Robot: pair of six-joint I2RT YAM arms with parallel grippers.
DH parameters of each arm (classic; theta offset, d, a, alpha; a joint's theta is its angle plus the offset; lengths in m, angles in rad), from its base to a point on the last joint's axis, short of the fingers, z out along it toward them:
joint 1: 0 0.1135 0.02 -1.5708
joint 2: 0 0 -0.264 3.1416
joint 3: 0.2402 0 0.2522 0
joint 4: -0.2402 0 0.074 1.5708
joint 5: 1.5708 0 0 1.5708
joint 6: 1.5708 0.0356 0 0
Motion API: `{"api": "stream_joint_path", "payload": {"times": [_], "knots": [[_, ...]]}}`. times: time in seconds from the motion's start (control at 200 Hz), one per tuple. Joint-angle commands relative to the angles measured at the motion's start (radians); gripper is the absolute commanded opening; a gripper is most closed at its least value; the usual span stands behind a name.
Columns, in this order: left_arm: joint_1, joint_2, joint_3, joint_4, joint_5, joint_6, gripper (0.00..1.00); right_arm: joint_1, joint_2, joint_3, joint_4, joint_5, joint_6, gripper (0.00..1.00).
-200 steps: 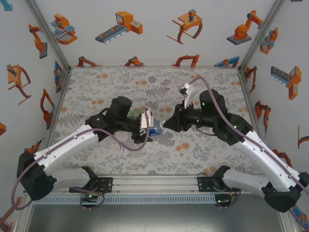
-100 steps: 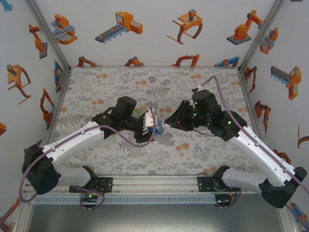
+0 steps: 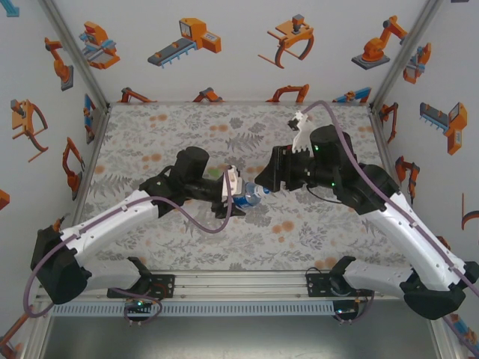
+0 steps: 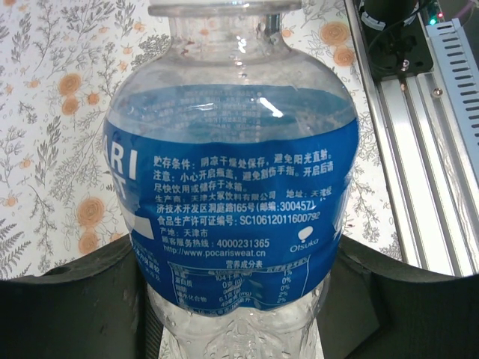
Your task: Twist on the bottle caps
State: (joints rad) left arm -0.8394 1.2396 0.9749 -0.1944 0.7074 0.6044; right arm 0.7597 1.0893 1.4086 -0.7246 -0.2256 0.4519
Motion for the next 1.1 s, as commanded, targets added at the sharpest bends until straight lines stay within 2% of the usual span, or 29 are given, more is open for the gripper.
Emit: {"api": "stream_joint_path", "payload": {"times": [0.0, 0.17, 0.406, 0.986, 1.096], "knots": [[-0.004, -0.026, 0.022, -0.005, 0.039, -0.008, 0.0, 0.001, -0.007, 0.037, 0.024, -0.18, -0.378, 0.56], [-0.006, -0.04, 0.022, -0.017, 0.041, -0.014, 0.0, 0.001, -0.03, 0.055, 0.014, -0.39, -0.731, 0.54], [-0.012, -0.056, 0.018, -0.02, 0.042, -0.029, 0.0, 0.001, -0.083, -0.015, -0.007, -0.483, -1.044, 0.53], [-0.017, -0.075, 0.017, -0.036, 0.052, -0.024, 0.0, 0.002, -0.06, -0.065, 0.006, -0.468, -1.052, 0.44], [-0.017, -0.076, 0.017, -0.036, 0.05, -0.025, 0.0, 0.003, -0.062, -0.069, 0.004, -0.452, -1.052, 0.37]]}}
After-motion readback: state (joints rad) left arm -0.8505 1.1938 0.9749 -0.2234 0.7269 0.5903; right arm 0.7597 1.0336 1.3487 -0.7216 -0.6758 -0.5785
